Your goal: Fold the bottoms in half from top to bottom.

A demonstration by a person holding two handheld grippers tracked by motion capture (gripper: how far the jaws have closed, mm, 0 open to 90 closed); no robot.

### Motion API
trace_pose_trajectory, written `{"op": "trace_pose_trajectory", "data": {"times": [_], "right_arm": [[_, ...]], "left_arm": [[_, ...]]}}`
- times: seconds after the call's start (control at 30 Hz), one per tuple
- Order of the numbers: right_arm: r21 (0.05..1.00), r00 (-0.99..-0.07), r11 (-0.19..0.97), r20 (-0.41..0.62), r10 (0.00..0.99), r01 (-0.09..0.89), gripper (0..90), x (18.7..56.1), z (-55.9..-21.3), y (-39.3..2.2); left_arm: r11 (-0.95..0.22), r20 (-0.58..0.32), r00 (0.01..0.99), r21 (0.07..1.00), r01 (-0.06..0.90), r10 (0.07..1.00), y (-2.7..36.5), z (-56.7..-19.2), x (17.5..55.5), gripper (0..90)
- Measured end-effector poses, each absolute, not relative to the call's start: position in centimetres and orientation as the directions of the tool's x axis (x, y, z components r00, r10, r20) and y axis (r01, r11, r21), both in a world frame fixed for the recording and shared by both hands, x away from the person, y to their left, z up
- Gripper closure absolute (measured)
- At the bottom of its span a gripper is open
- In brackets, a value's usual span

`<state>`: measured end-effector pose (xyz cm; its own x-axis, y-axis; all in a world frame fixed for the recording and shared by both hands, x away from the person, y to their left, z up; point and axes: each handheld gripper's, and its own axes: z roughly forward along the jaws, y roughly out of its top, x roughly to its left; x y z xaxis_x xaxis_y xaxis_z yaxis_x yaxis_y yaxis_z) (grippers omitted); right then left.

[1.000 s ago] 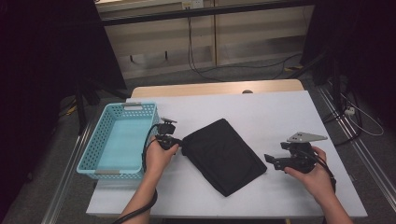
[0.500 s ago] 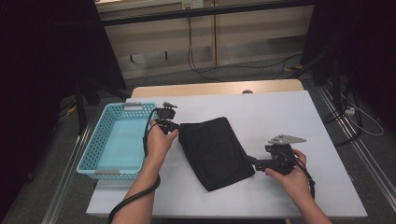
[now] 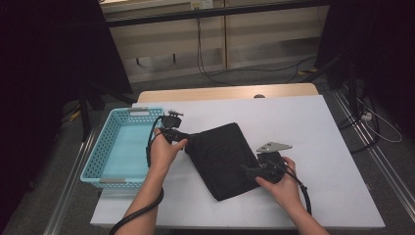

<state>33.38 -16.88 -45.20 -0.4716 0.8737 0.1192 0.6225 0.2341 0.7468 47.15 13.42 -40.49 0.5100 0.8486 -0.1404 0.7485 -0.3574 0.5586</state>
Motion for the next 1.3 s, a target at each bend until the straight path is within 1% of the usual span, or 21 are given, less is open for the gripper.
{"op": "trace_pose_trajectory", "data": {"times": [0.07,0.1,0.2,0.27,0.3,0.33,0.37,0.53,0.57,0.63,0.73,0.83,0.93,0.97,1.0,1.1,1.3], "right_arm": [[0.726,-0.469,0.254,0.106,0.877,0.639,25.7,33.4,-45.7,-16.9],[0.715,-0.461,0.261,0.096,0.882,0.648,25.6,33.3,-45.9,-16.9],[0.730,-0.450,0.245,0.095,0.888,0.638,31.5,33.1,-46.1,-17.3],[0.732,-0.445,0.241,0.094,0.891,0.637,32.3,32.9,-46.1,-17.4],[0.745,-0.438,0.219,0.108,0.892,0.630,37.5,32.5,-46.3,-17.8],[0.745,-0.438,0.219,0.108,0.892,0.630,37.5,32.5,-46.3,-17.8],[0.753,-0.428,0.202,0.116,0.896,0.626,39.5,32.1,-46.4,-18.1],[0.747,-0.417,0.208,0.100,0.903,0.631,39.7,31.6,-46.4,-17.9],[0.744,-0.409,0.212,0.090,0.908,0.634,43.9,31.5,-46.3,-17.6],[0.742,-0.408,0.206,0.098,0.908,0.637,49.3,31.3,-46.3,-17.4],[0.746,-0.413,0.209,0.096,0.906,0.632,54.7,31.2,-46.3,-17.1],[0.745,-0.405,0.201,0.101,0.909,0.637,56.8,31.3,-46.3,-17.0],[0.740,-0.404,0.204,0.100,0.909,0.641,66.1,31.6,-46.2,-16.6],[0.742,-0.411,0.208,0.099,0.906,0.637,71.0,31.6,-46.2,-16.5],[0.744,-0.417,0.214,0.095,0.904,0.633,74.0,31.6,-46.2,-16.3],[0.743,-0.424,0.230,0.079,0.902,0.628,76.6,31.7,-46.1,-16.0],[0.744,-0.429,0.222,0.094,0.899,0.630,79.0,31.8,-46.1,-16.1]], "left_arm": [[-0.362,-0.138,0.514,0.557,0.747,0.847,13.5,-40.5,47.1,29.8],[-0.366,-0.134,0.514,0.555,0.747,0.847,13.5,-40.6,47.1,29.5],[-0.363,-0.140,0.515,0.556,0.748,0.846,13.5,-40.6,47.0,28.3],[-0.366,-0.137,0.517,0.556,0.746,0.845,13.6,-40.7,47.0,27.6],[-0.368,-0.140,0.518,0.552,0.748,0.844,13.6,-40.7,47.0,27.3],[-0.368,-0.140,0.518,0.552,0.748,0.844,13.6,-40.7,47.0,26.9],[-0.372,-0.137,0.522,0.552,0.746,0.842,13.7,-40.6,47.0,26.6],[-0.374,-0.134,0.522,0.551,0.746,0.842,13.7,-40.6,47.0,25.6],[-0.373,-0.135,0.520,0.550,0.747,0.843,13.7,-40.7,47.0,25.5],[-0.369,-0.137,0.517,0.551,0.748,0.845,13.7,-40.6,47.0,25.1],[-0.368,-0.138,0.518,0.553,0.748,0.844,13.7,-40.5,47.1,22.8],[-0.370,-0.134,0.517,0.552,0.747,0.845,13.6,-40.5,47.2,21.0],[-0.379,-0.131,0.521,0.542,0.750,0.843,13.5,-40.3,47.3,19.6],[-0.377,-0.130,0.521,0.547,0.748,0.844,13.4,-40.2,47.4,19.6],[-0.375,-0.128,0.520,0.552,0.745,0.845,13.3,-40.2,47.4,19.5],[-0.365,-0.137,0.513,0.550,0.751,0.847,13.2,-40.2,47.6,17.9],[-0.362,-0.150,0.503,0.525,0.770,0.851,12.9,-40.8,48.1,14.0]]}}
